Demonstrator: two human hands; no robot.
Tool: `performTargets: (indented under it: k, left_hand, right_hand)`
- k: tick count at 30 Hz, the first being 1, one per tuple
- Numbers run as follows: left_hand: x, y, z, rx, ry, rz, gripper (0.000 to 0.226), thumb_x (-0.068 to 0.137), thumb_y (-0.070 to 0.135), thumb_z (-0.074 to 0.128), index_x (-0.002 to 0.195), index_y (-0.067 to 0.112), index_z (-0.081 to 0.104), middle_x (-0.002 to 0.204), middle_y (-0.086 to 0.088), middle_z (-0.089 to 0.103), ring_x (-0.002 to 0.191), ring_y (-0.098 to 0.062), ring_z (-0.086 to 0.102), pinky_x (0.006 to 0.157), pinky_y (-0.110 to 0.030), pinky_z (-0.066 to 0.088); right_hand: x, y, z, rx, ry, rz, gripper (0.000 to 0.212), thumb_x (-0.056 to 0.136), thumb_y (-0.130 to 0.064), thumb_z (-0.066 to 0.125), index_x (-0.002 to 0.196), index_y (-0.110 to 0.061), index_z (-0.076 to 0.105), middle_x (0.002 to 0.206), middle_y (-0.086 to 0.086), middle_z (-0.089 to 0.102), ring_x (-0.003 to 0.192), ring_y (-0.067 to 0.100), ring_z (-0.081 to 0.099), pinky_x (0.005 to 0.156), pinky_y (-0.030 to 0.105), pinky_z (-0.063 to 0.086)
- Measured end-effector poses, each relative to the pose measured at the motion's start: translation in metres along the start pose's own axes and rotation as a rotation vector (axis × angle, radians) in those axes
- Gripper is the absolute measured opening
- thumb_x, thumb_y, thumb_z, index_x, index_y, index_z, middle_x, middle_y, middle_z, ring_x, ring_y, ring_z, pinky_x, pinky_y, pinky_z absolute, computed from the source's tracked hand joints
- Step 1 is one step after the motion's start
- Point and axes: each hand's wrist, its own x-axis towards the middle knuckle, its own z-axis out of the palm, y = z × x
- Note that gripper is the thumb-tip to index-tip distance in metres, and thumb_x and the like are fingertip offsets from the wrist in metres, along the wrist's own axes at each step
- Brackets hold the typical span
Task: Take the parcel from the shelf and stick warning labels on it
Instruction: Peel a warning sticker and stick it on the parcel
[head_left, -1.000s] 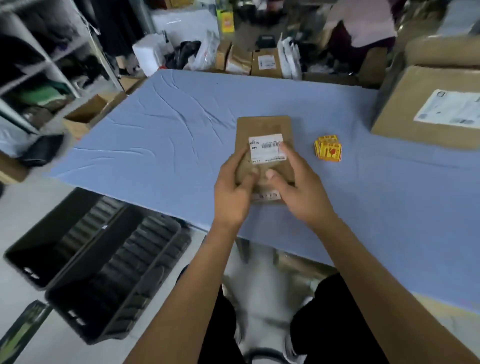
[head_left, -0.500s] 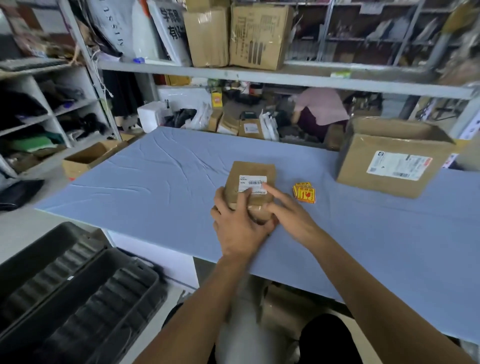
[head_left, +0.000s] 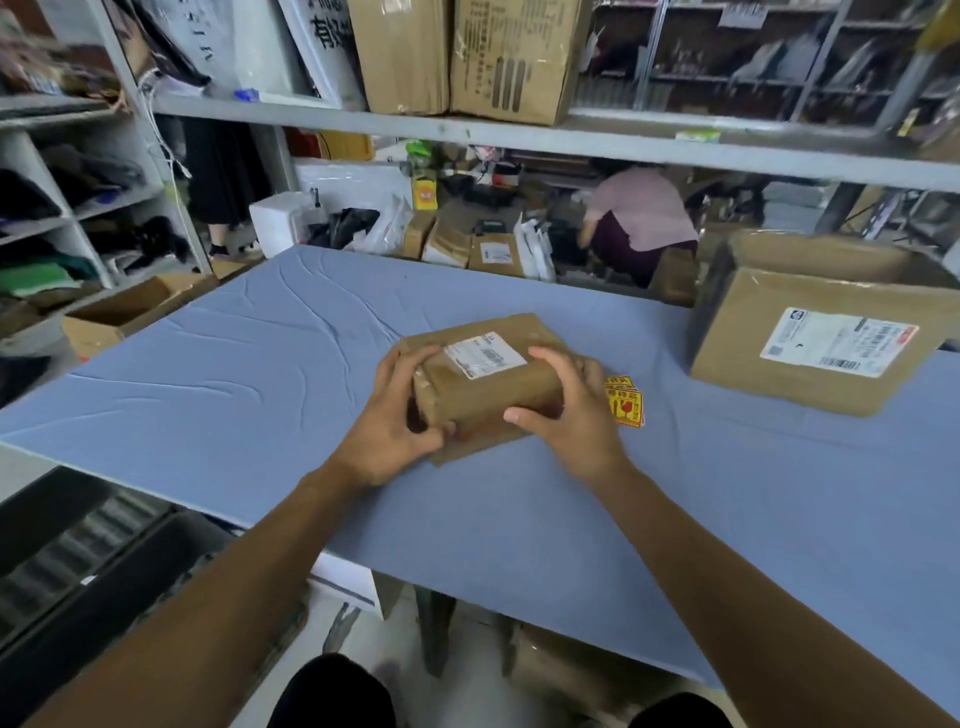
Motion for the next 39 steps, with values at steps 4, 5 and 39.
performTargets:
  k: [4,5,39]
  left_hand:
    - [0.006,-0.018,-0.001,-0.024,0.09,-0.069,0.067,0.099,0.021,0.054,0.155,0.035,0.02,0.121,0.054,0.049,0.113,0.025,0.052,0.095,0.0,0.039]
    - [0.007,-0.019,-0.001,0.004,0.112,-0.069,0.064,0.1,0.026,0.052,0.155,0.033,0.019,0.118,0.056,0.049,0.111,0.026,0.052,0.091,0.004,0.036]
    - [0.063,0.091,0.183,0.489,0.02,-0.142,0.047,0.097,0.034,0.055,0.133,0.006,0.05,0.13,-0.019,0.054,0.115,-0.04,0.059,0.091,-0.043,0.046]
  right_hand:
    - [0.005,0.003,0.02,-0.108,0.092,-0.06,0.076,0.07,-0.037,0.082,0.136,-0.042,0.045,0.132,0.006,0.033,0.12,0.024,0.043,0.102,0.032,0.044]
    - [0.006,0.003,0.021,-0.097,0.109,-0.054,0.076,0.07,-0.036,0.083,0.136,-0.041,0.046,0.131,0.004,0.034,0.118,0.021,0.043,0.1,0.029,0.043]
    - [-0.005,0.07,-0.076,-0.204,0.248,0.549,0.036,0.082,-0.052,0.061,0.091,-0.018,0.071,0.097,0.009,0.073,0.097,0.033,0.065,0.072,0.031,0.044]
